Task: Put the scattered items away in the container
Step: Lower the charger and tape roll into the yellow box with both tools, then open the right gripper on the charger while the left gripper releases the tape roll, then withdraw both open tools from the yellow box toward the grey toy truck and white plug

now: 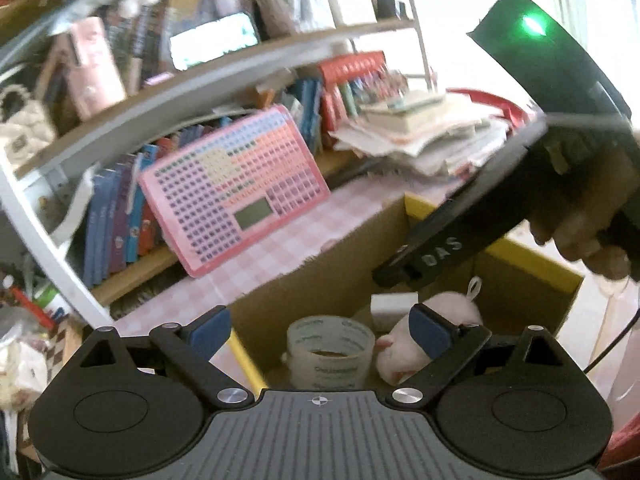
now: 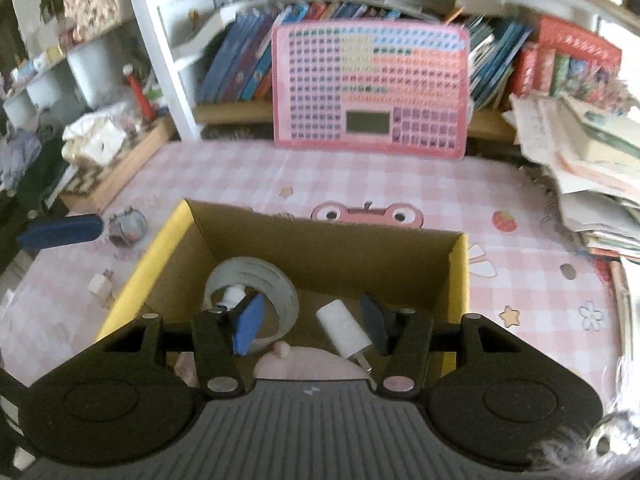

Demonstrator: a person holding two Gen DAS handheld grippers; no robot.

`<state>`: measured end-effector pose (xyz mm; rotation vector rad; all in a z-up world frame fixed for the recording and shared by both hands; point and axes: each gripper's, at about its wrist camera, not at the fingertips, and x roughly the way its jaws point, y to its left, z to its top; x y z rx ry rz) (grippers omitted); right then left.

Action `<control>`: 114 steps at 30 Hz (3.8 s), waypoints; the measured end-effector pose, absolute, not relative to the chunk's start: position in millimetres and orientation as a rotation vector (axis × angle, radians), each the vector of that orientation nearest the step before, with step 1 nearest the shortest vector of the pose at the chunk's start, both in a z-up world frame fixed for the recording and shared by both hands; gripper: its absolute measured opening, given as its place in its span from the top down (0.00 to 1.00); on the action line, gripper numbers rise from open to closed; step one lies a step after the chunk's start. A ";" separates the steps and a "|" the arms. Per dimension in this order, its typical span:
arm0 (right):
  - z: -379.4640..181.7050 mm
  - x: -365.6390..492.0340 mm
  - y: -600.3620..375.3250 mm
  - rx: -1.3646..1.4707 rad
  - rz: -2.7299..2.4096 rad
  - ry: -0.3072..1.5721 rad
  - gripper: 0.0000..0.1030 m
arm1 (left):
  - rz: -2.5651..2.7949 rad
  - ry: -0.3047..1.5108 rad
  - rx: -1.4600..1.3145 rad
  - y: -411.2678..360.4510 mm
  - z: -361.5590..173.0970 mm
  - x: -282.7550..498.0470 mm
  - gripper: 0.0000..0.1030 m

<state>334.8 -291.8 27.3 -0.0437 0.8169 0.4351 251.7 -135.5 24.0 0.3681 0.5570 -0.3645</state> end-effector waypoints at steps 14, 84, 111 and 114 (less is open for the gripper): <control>59.2 235.0 -298.1 -0.013 0.198 0.647 0.42 | -0.350 0.468 0.237 -54.7 57.8 181.8 0.03; -17.7 88.0 -109.0 -0.056 0.261 0.841 0.39 | -0.246 0.670 0.097 106.8 -8.1 80.1 0.03; -6.2 225.2 -49.2 -0.044 0.429 0.803 0.46 | -0.171 0.696 0.122 103.0 -43.7 181.7 0.10; -4.1 245.3 -45.0 -0.039 0.439 0.804 0.46 | -0.161 0.714 0.112 103.3 -52.9 199.2 0.19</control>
